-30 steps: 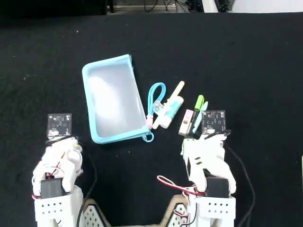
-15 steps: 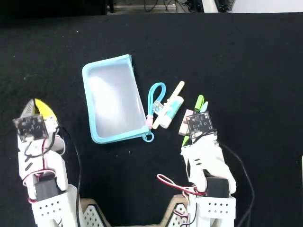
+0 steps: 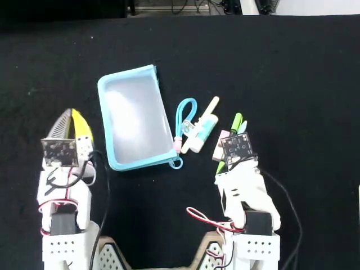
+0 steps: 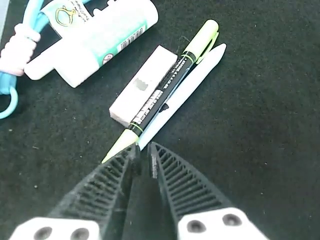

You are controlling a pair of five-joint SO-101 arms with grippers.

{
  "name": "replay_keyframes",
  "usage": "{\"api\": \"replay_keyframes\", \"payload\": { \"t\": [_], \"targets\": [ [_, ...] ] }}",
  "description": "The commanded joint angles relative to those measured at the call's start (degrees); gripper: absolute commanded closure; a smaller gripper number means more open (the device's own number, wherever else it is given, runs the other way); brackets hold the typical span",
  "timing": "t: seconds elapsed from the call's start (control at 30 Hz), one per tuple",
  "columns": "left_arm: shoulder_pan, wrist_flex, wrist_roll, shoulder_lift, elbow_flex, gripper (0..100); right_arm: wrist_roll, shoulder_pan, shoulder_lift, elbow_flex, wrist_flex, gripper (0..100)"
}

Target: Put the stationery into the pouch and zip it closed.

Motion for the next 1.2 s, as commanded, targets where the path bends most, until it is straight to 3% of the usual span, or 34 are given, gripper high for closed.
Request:
{"api": "replay_keyframes", "payload": {
  "t": [0.0, 0.23, 0.43, 0.73, 0.93, 1.17],
  "targets": [
    [2.8, 3.0, 0.5, -0.3, 1.1, 97, 0.4, -0.6, -5.4, -0.5, -0.1, 95.9],
    [2.7, 6.1, 0.2, -0.3, 1.1, 97, 0.9, -0.1, -5.3, -2.4, -1.9, 95.9],
    [3.0, 7.3, 0.4, -0.3, 1.1, 97, 5.8, -0.7, -5.3, -19.1, -2.7, 95.9],
    [2.9, 7.3, 0.4, -0.3, 1.1, 97, 2.7, -13.0, 5.8, -42.1, -1.7, 95.9],
    [2.8, 7.4, 0.3, -0.3, 1.1, 97, -6.0, -21.7, 26.1, -40.5, -6.9, 95.9],
    [2.8, 7.4, 0.2, -0.3, 1.1, 97, -12.7, -29.7, 37.2, -24.7, -22.2, 95.9]
  ]
}}
